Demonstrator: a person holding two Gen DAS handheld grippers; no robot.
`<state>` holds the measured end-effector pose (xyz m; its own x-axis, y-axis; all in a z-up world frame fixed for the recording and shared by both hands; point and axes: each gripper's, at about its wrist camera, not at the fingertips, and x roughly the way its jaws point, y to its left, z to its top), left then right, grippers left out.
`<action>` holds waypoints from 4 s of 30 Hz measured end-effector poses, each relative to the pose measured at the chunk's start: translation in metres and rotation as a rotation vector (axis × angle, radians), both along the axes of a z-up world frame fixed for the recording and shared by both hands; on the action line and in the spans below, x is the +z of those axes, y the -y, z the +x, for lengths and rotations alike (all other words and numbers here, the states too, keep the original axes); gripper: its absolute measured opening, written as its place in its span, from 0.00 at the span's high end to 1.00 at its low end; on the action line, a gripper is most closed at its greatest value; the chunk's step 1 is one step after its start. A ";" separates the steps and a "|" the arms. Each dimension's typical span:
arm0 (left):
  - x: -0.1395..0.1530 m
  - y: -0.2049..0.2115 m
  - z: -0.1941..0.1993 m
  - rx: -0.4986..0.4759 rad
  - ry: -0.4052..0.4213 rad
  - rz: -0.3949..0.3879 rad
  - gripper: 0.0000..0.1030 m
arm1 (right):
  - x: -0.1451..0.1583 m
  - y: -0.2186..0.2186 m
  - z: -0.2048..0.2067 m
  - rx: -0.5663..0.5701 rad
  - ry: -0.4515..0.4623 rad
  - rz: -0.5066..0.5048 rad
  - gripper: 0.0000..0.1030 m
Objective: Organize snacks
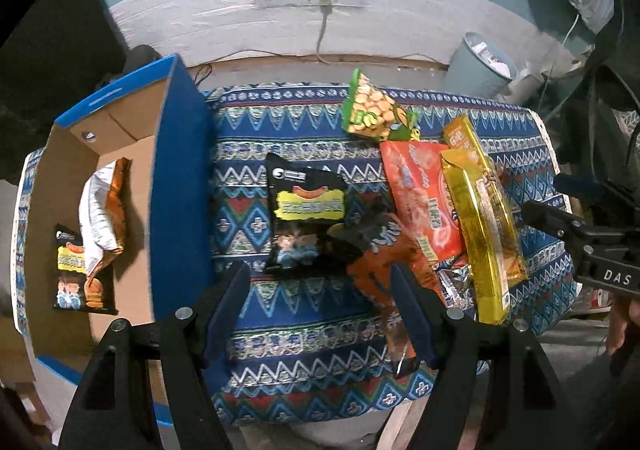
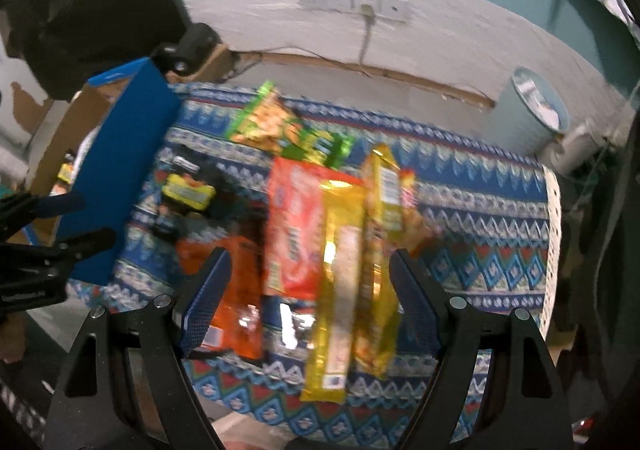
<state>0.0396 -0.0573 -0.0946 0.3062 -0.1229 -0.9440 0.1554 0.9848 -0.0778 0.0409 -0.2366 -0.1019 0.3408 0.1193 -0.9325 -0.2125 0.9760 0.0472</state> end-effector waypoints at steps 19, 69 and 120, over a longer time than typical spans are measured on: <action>-0.048 0.056 0.011 0.020 -0.114 -0.026 0.25 | -0.061 0.064 0.002 -0.080 -0.097 -0.032 0.21; -0.118 0.085 -0.010 -0.166 -0.129 0.121 0.48 | -0.124 0.044 0.035 -0.011 -0.143 -0.052 0.74; 0.035 -0.008 -0.027 -0.103 0.293 0.158 0.51 | 0.042 -0.050 -0.003 0.080 0.079 0.111 0.74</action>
